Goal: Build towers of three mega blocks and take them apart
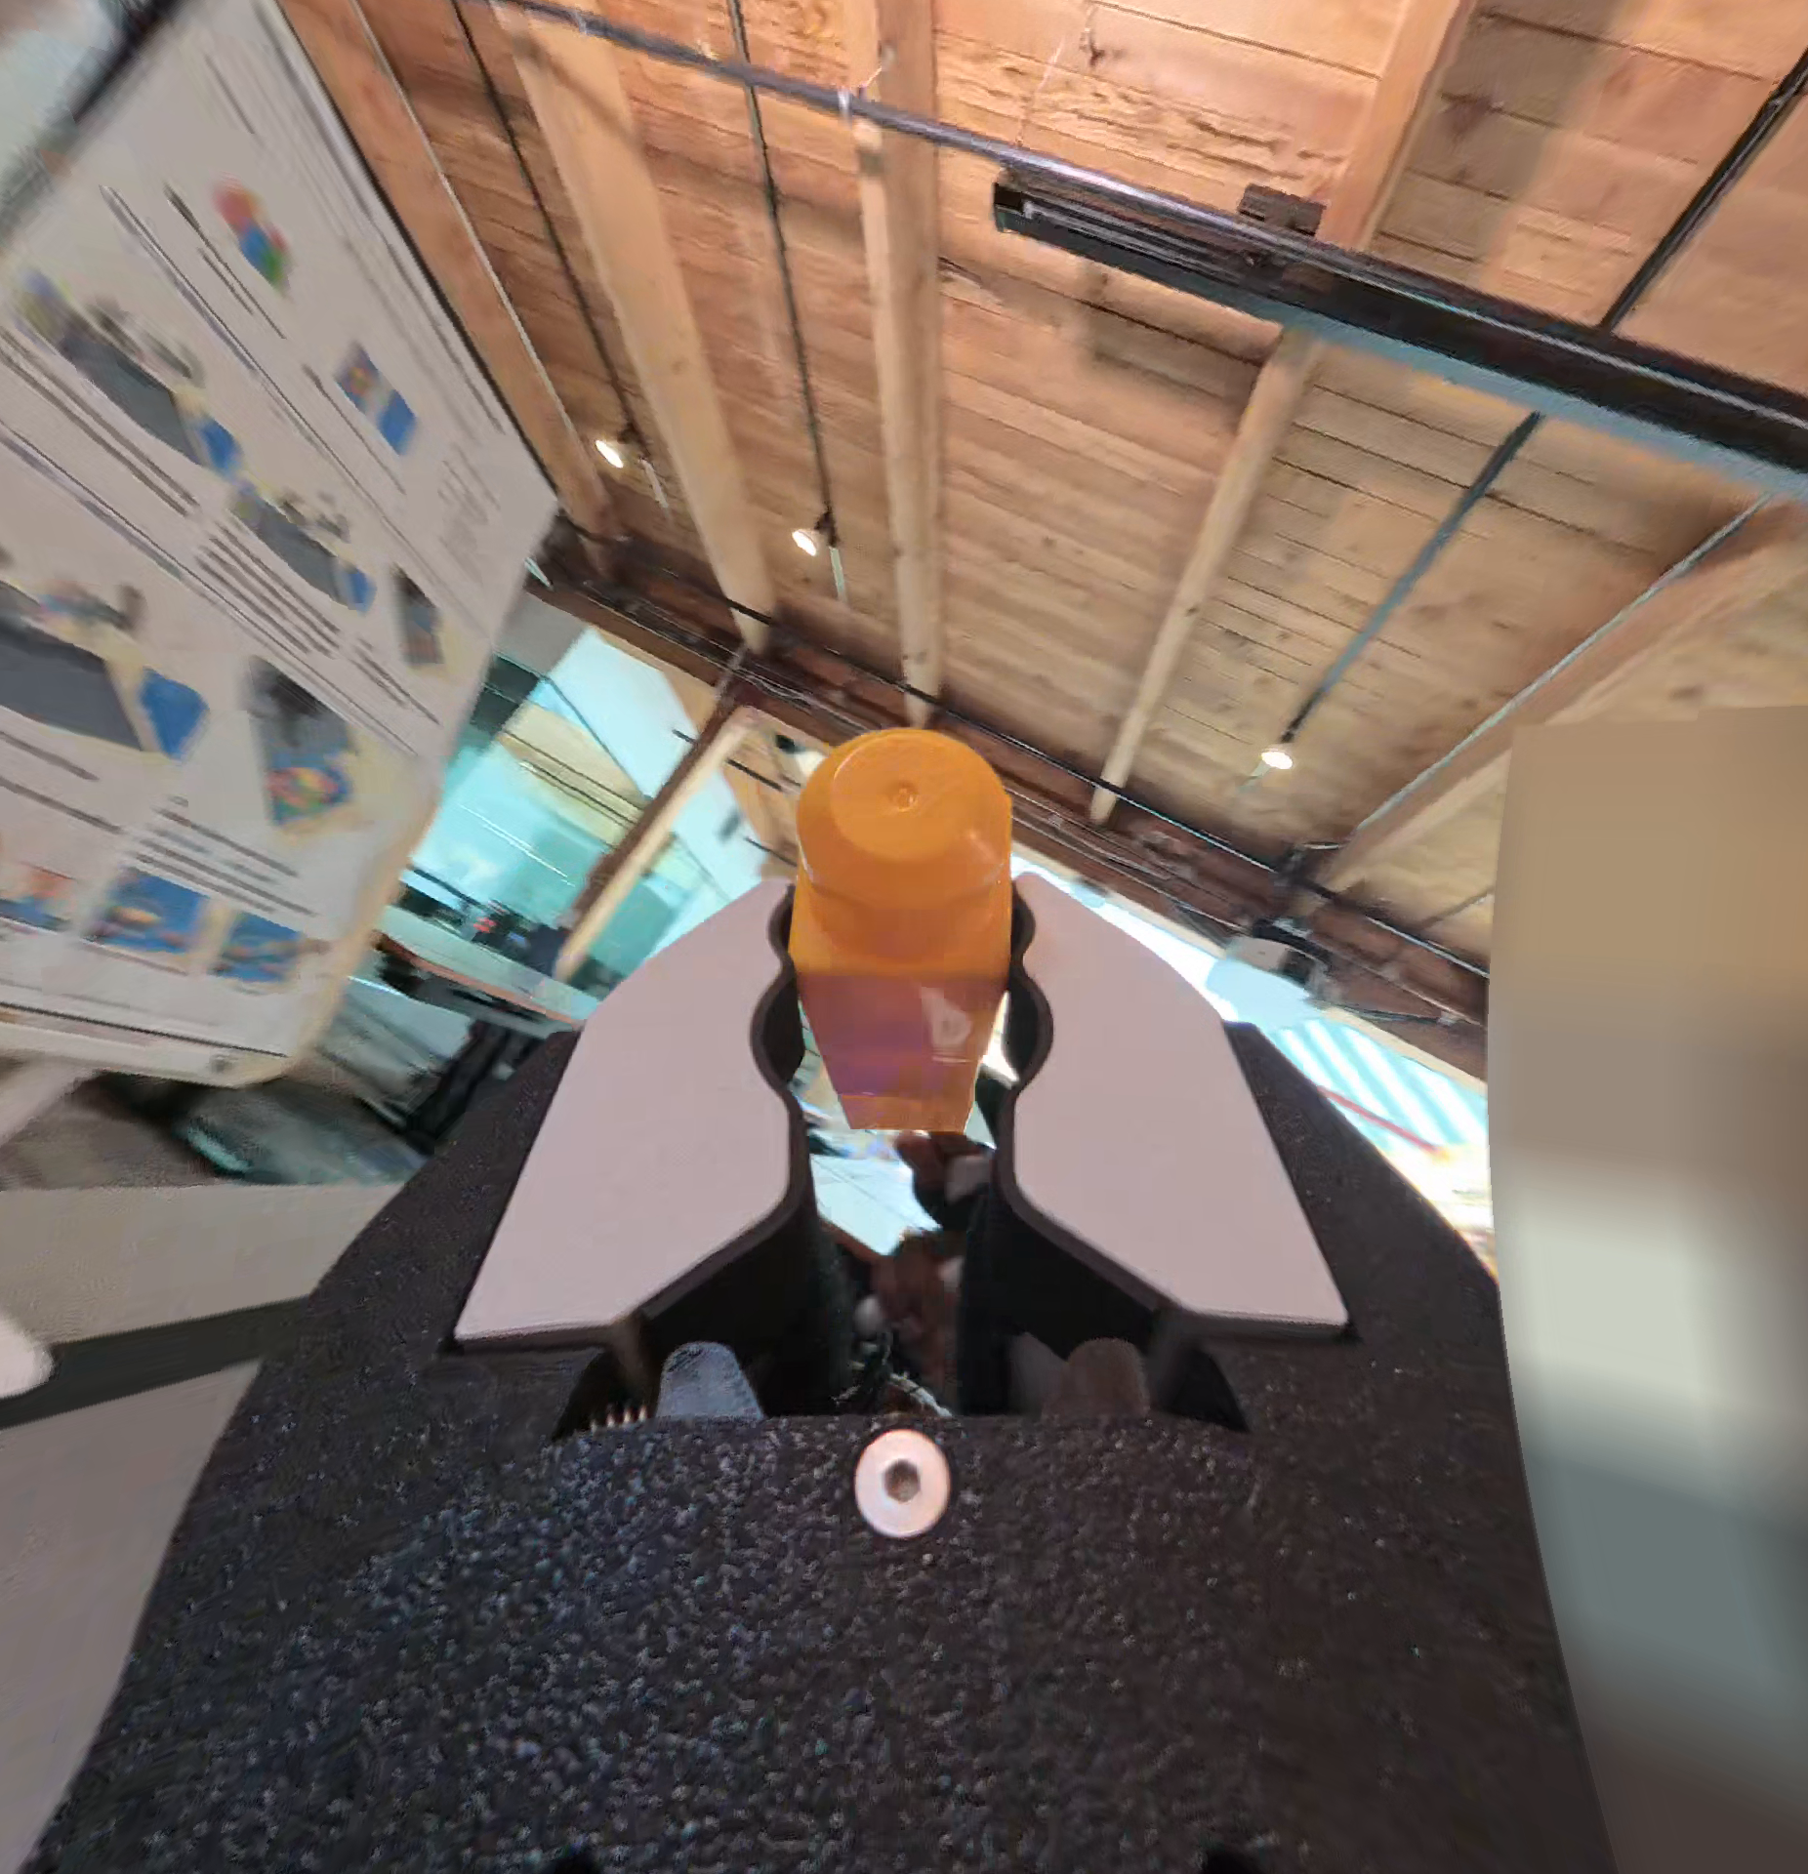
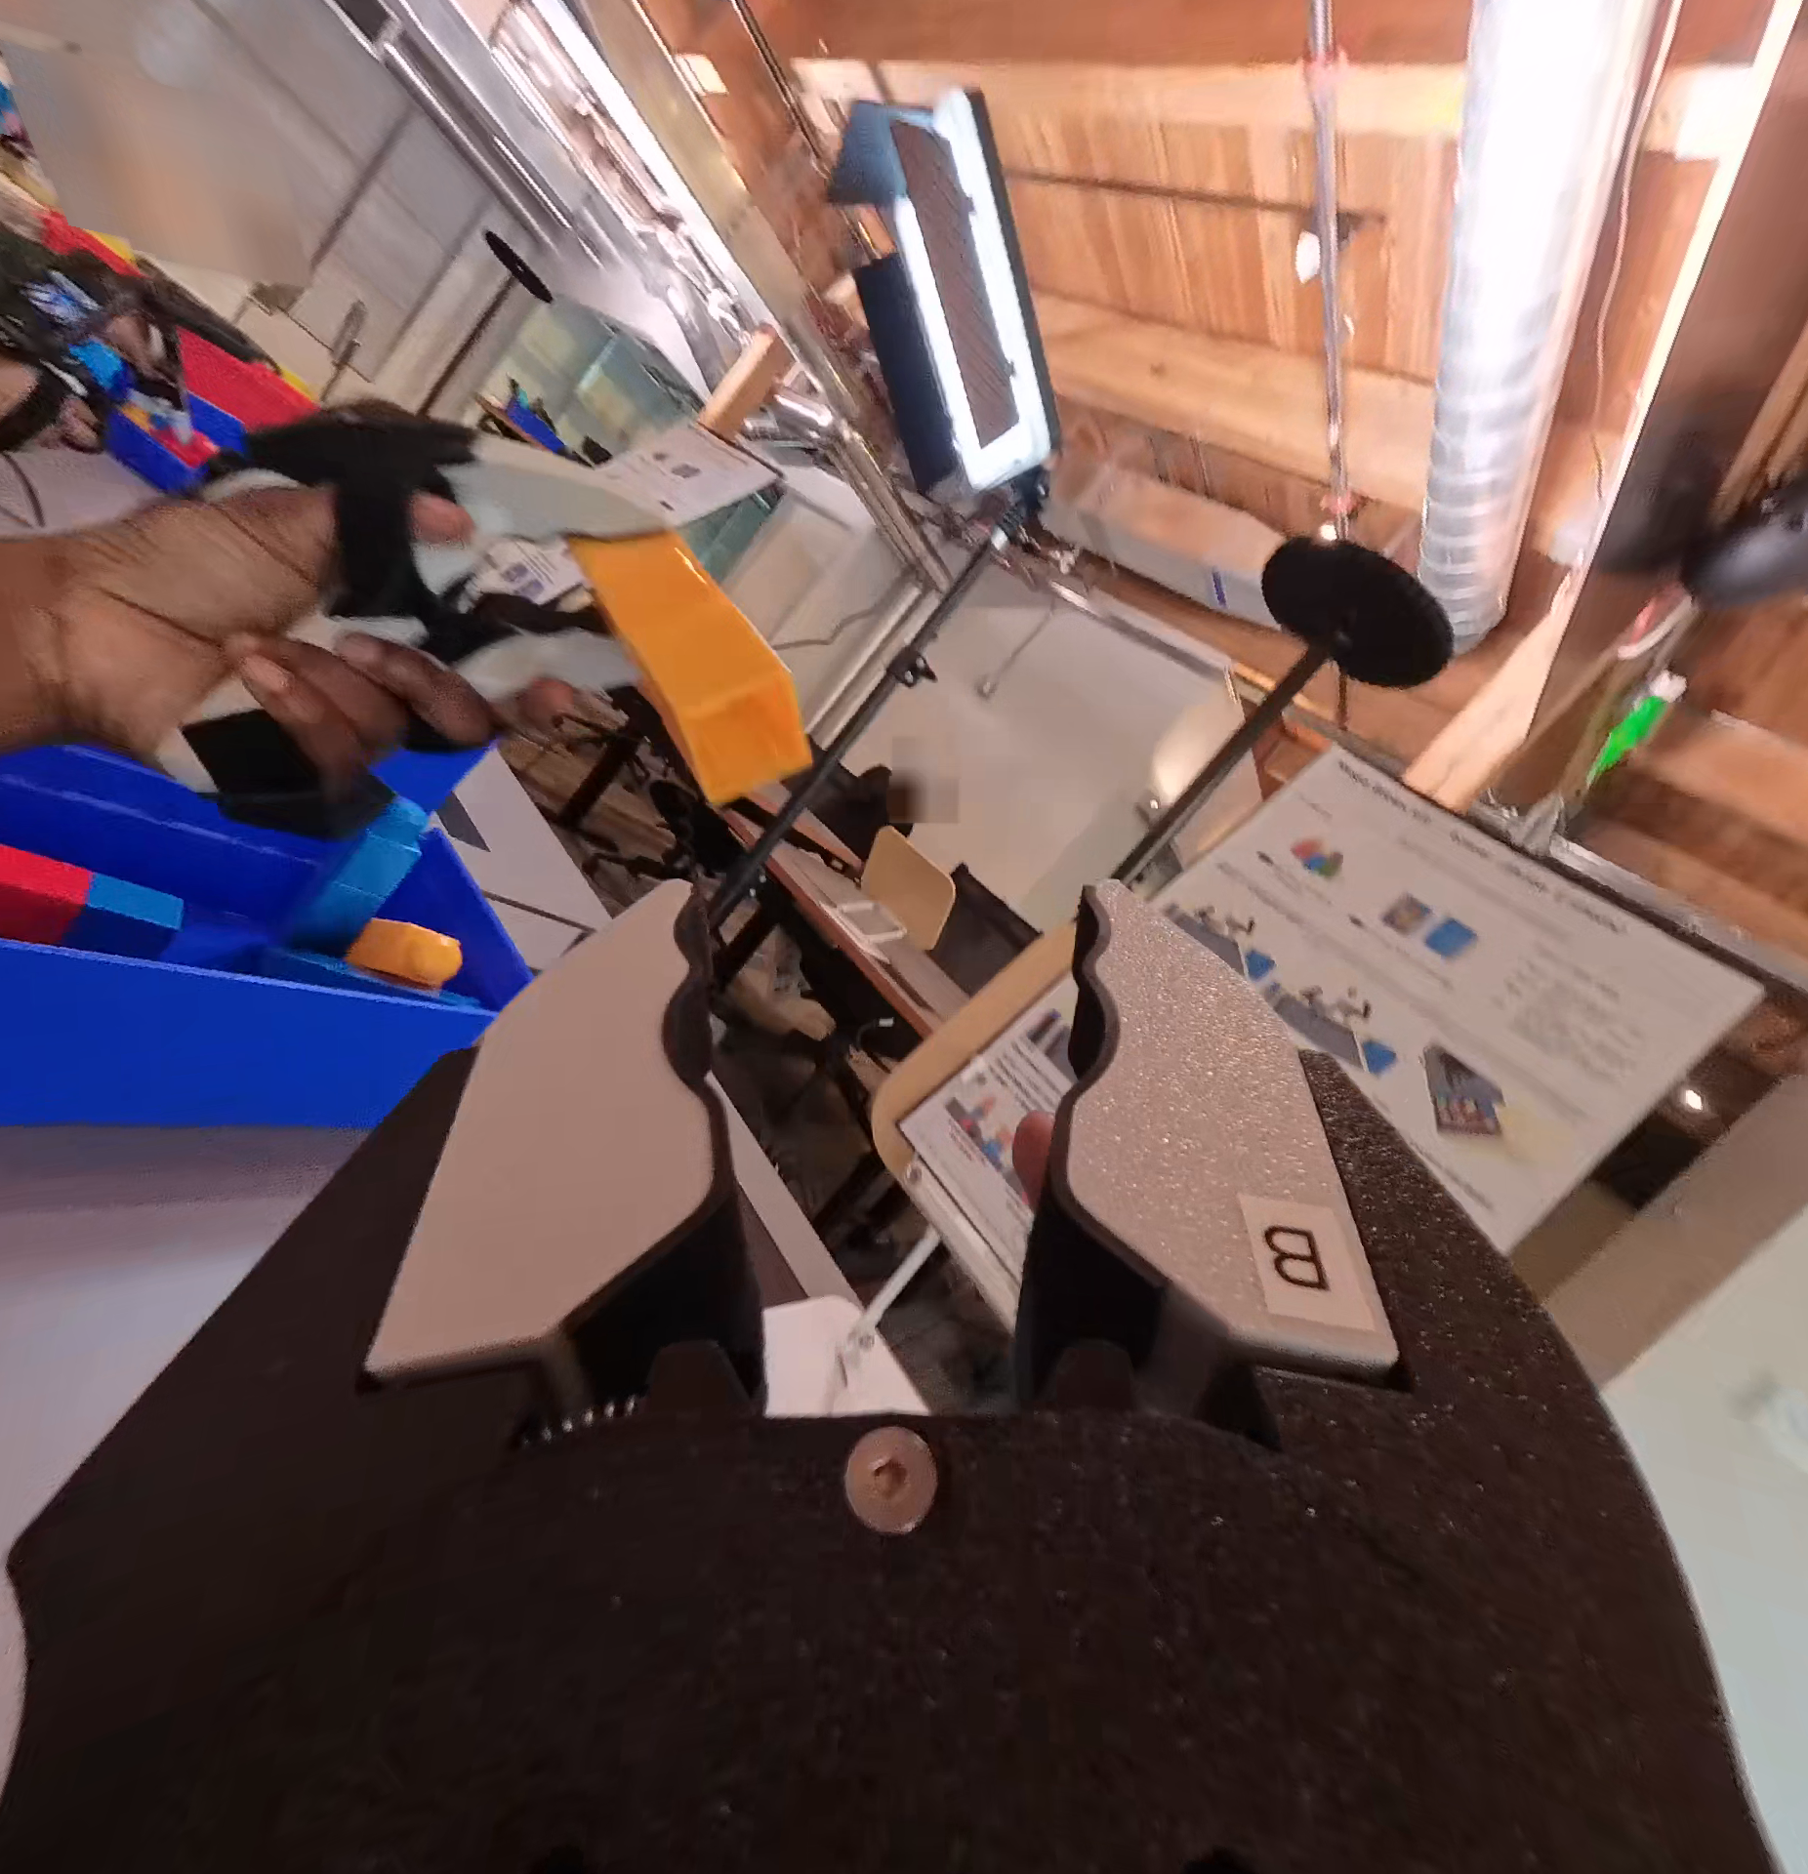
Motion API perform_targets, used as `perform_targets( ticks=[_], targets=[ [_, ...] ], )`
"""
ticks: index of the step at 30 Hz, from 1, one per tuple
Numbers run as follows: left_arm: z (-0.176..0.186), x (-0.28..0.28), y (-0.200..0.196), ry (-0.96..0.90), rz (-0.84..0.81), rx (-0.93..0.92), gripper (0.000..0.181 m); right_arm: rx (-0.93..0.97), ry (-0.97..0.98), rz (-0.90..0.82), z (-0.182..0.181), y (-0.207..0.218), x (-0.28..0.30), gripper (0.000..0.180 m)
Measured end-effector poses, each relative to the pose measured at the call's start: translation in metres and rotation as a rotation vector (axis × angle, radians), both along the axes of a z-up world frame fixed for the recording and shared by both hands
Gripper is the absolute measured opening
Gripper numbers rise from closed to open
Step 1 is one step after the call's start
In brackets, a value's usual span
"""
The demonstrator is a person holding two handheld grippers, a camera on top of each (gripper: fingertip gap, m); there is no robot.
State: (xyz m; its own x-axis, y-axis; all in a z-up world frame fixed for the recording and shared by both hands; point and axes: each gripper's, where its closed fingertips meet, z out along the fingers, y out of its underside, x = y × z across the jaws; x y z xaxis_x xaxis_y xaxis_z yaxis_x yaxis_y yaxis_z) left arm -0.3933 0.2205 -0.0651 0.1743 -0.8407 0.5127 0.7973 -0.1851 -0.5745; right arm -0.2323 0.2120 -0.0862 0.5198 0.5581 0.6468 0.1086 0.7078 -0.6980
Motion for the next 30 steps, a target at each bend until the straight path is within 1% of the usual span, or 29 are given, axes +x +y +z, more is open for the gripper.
perform_targets(
  ticks=[3,6,8,11,12,14,16,17,19,20,22,23,24,25,30],
  targets=[
    [-0.002,0.035,-0.002,-0.001,-0.185,-0.014,0.036,0.084,-0.035,0.003,0.000,-0.012,-0.018,0.073],
    [-0.010,0.060,0.001,0.038,-0.256,-0.043,0.036,0.204,-0.078,-0.006,-0.001,-0.025,-0.027,0.074],
    [-0.014,0.073,0.000,0.073,-0.299,-0.047,0.036,0.229,-0.094,-0.033,-0.001,-0.025,-0.030,0.072],
    [-0.014,0.085,-0.007,0.091,-0.363,-0.032,0.036,0.252,-0.164,-0.080,-0.011,-0.018,-0.032,0.070],
    [-0.014,0.088,-0.009,0.103,-0.376,-0.025,0.036,0.269,-0.171,-0.098,-0.012,-0.016,-0.032,0.065],
    [-0.014,0.093,-0.012,0.122,-0.380,-0.014,0.036,0.316,-0.160,-0.095,-0.011,-0.020,-0.032,0.038],
    [-0.010,0.093,-0.014,0.098,-0.369,0.005,0.036,0.315,-0.142,-0.073,-0.009,-0.023,-0.032,0.037],
    [-0.008,0.093,-0.014,0.095,-0.356,0.015,0.038,0.312,-0.140,-0.080,-0.008,-0.023,-0.032,0.037],
    [-0.006,0.097,-0.018,0.115,-0.341,0.043,0.056,0.336,-0.120,-0.106,-0.004,-0.024,-0.031,0.037],
    [-0.006,0.102,-0.020,0.145,-0.347,0.050,0.062,0.345,-0.104,-0.117,-0.001,-0.024,-0.031,0.037],
    [-0.008,0.115,-0.028,0.201,-0.378,0.080,0.067,0.339,-0.090,-0.103,0.000,-0.027,-0.034,0.037],
    [-0.008,0.120,-0.032,0.221,-0.385,0.096,0.063,0.334,-0.080,-0.094,0.001,-0.028,-0.036,0.037],
    [-0.008,0.123,-0.034,0.229,-0.375,0.115,0.047,0.332,-0.071,-0.086,0.002,-0.030,-0.037,0.037],
    [-0.007,0.124,-0.033,0.224,-0.347,0.127,0.039,0.330,-0.060,-0.080,0.003,-0.031,-0.037,0.037],
    [-0.003,0.119,-0.031,0.230,-0.273,0.130,0.038,0.287,-0.069,-0.076,0.002,-0.030,-0.038,0.036]
  ],
)
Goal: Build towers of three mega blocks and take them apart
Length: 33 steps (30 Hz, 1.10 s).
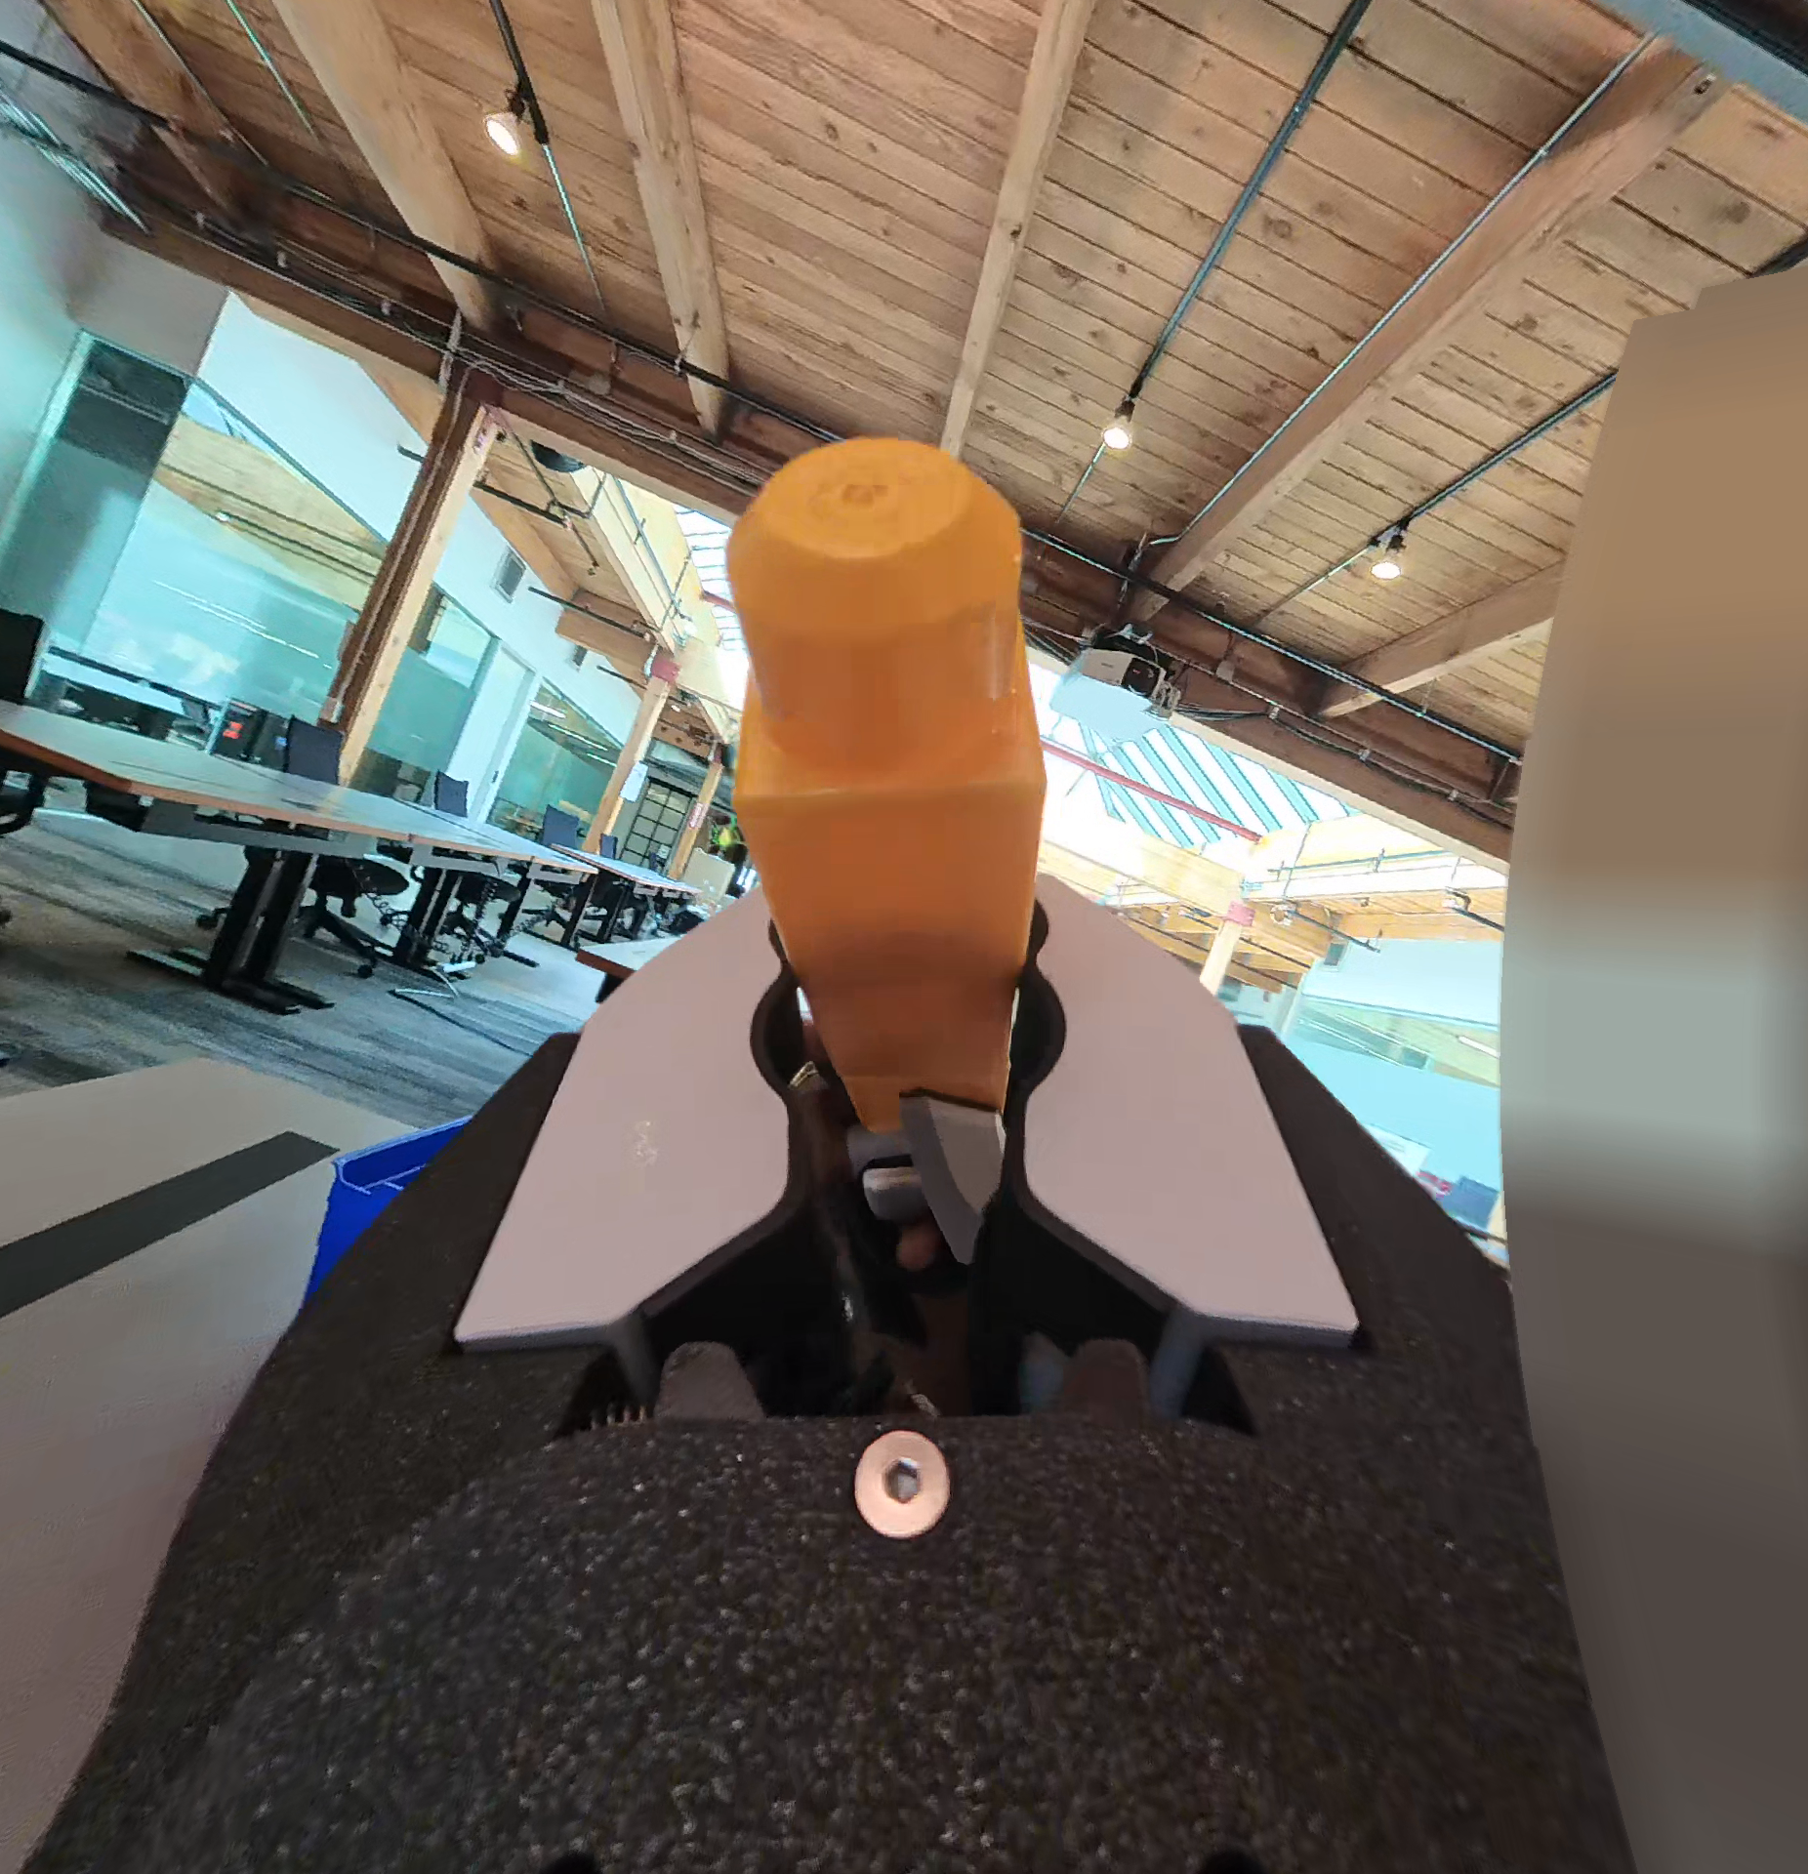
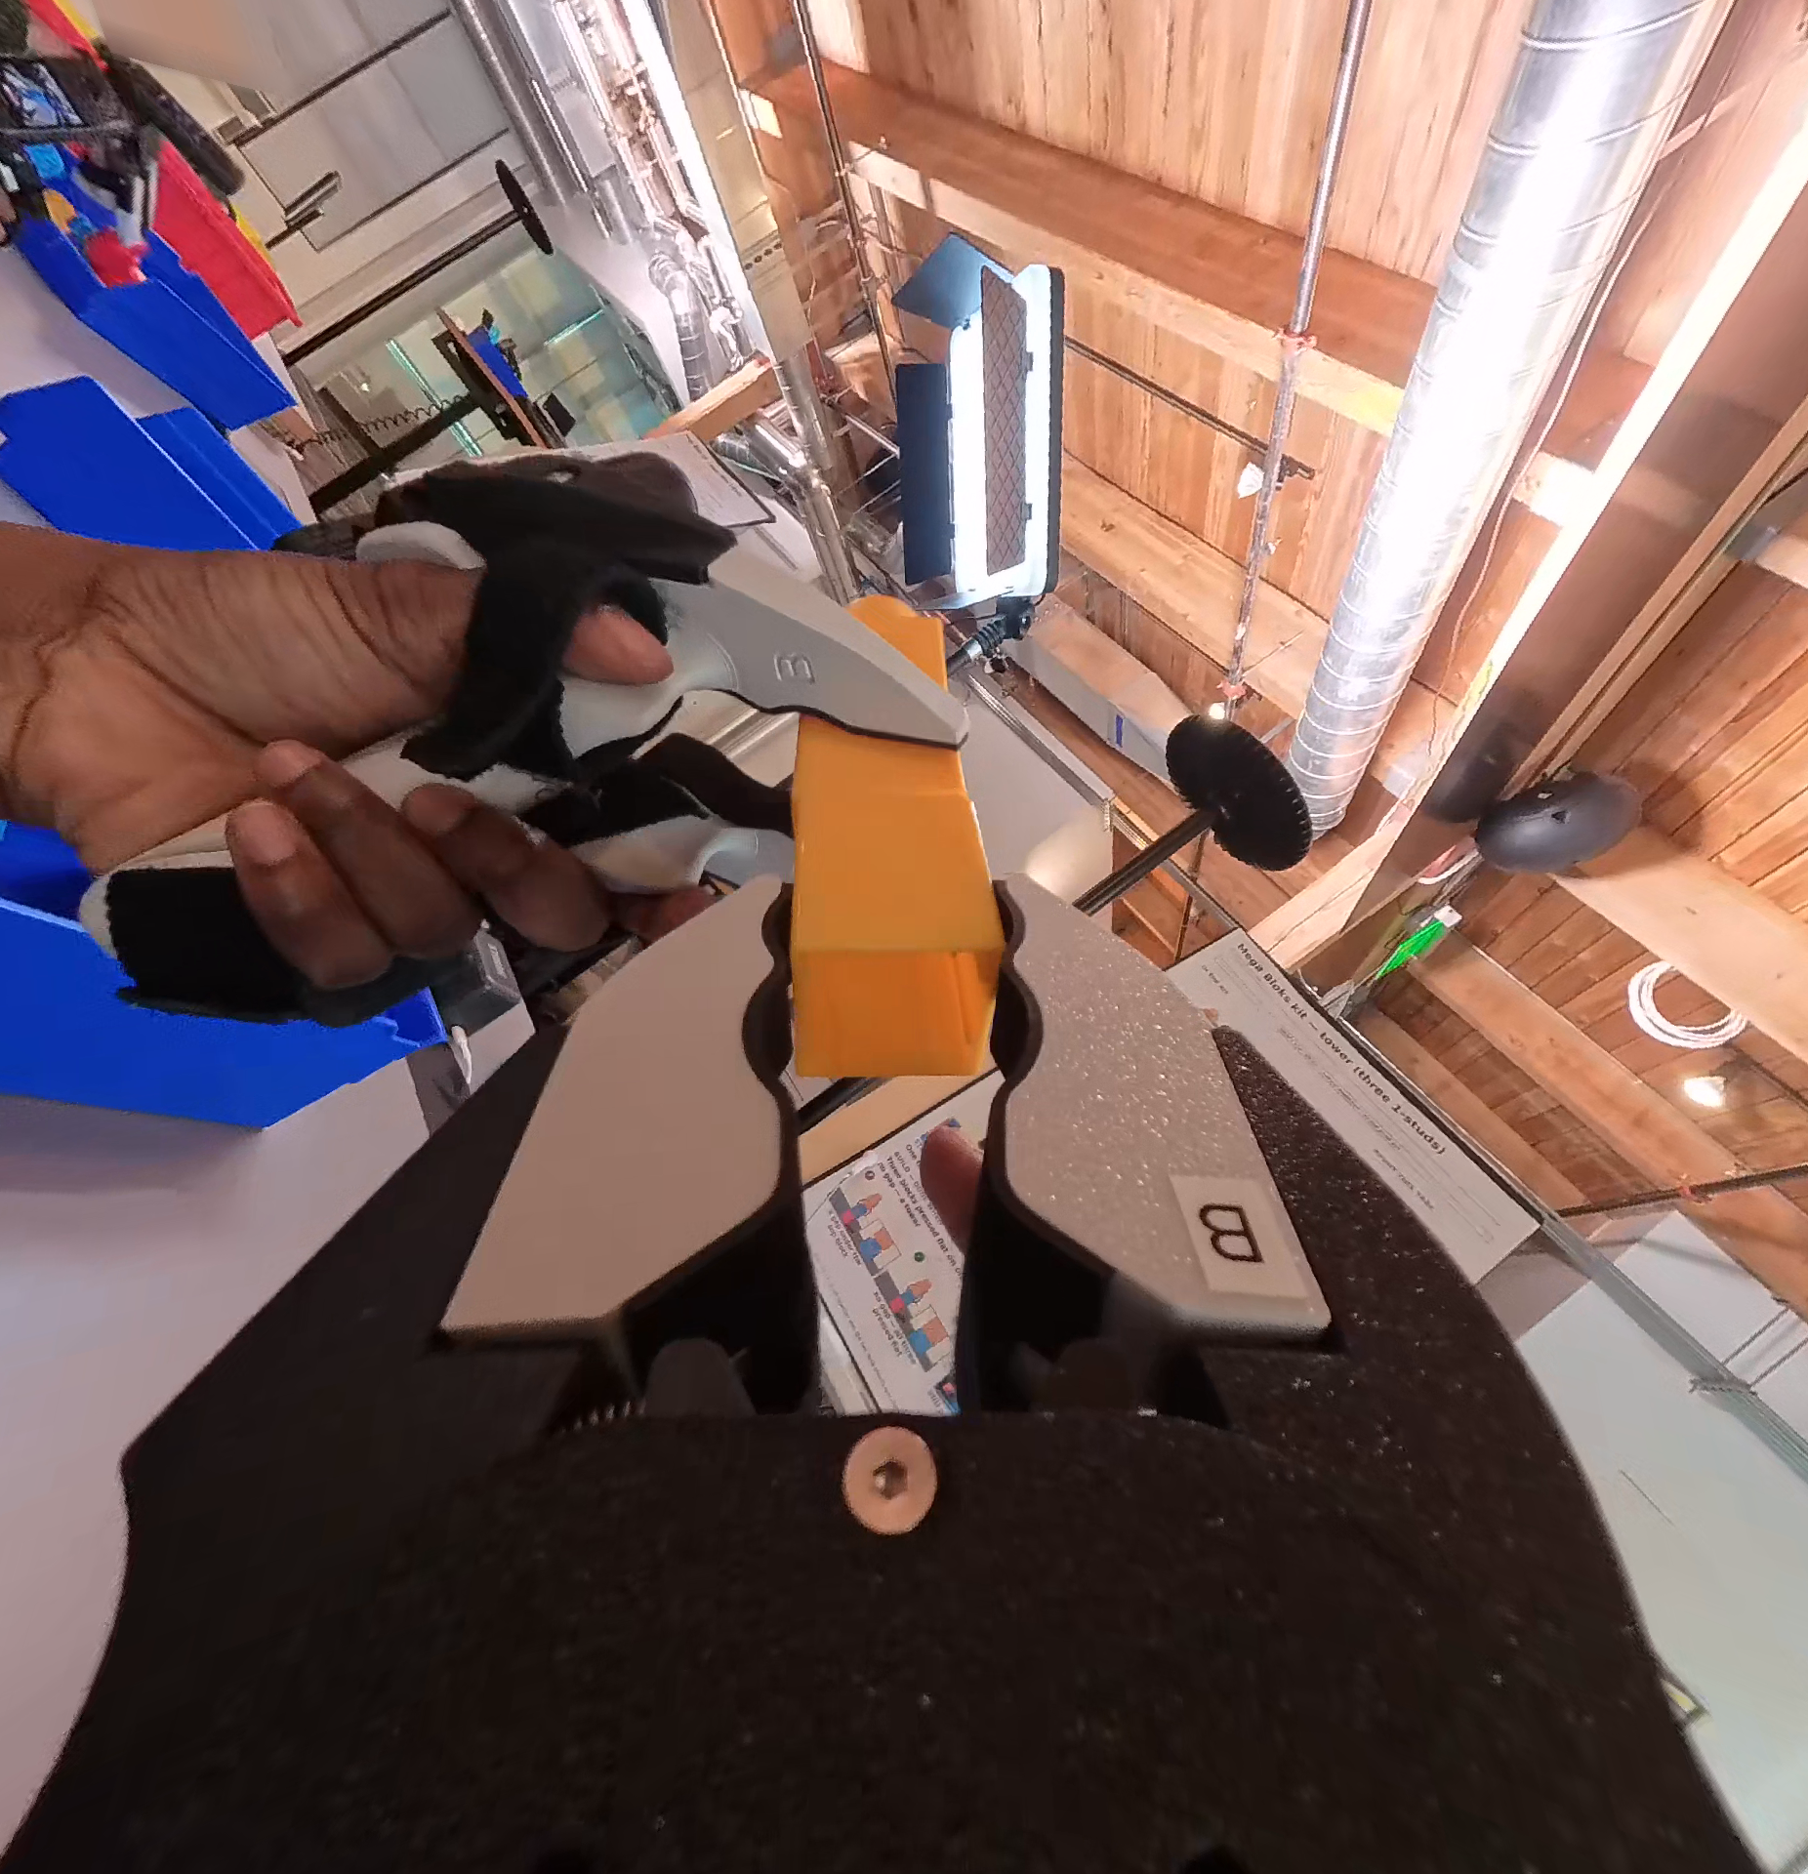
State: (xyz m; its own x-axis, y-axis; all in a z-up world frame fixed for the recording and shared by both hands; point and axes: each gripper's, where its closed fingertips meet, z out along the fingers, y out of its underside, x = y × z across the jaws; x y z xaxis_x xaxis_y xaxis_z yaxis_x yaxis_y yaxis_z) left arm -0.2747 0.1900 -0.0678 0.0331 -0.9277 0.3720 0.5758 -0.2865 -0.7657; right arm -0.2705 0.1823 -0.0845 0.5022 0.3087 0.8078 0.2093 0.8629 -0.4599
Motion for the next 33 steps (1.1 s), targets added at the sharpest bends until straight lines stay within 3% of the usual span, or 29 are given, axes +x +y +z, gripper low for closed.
perform_targets(
  ticks=[4,7,9,17,26,33],
  targets=[
    [0.016,-0.048,0.005,-0.134,0.111,-0.008,0.038,-0.018,0.001,-0.030,0.003,0.007,0.016,0.036],
    [0.011,-0.078,0.005,-0.028,0.261,0.037,0.038,-0.097,0.068,-0.047,0.010,0.021,0.048,0.036],
    [0.014,-0.079,-0.003,-0.010,0.257,0.061,0.039,-0.115,0.121,-0.034,0.015,0.024,0.064,0.035],
    [-0.011,-0.023,0.007,0.215,0.206,0.055,0.039,-0.140,0.202,-0.120,0.024,0.036,0.114,0.035],
    [-0.071,0.004,0.040,0.696,0.443,0.047,0.039,-0.160,0.348,-0.116,0.041,0.026,0.168,0.036],
    [-0.111,0.048,0.047,0.864,0.349,0.038,0.039,-0.258,0.287,-0.138,0.031,0.022,0.187,0.036]
  ],
)
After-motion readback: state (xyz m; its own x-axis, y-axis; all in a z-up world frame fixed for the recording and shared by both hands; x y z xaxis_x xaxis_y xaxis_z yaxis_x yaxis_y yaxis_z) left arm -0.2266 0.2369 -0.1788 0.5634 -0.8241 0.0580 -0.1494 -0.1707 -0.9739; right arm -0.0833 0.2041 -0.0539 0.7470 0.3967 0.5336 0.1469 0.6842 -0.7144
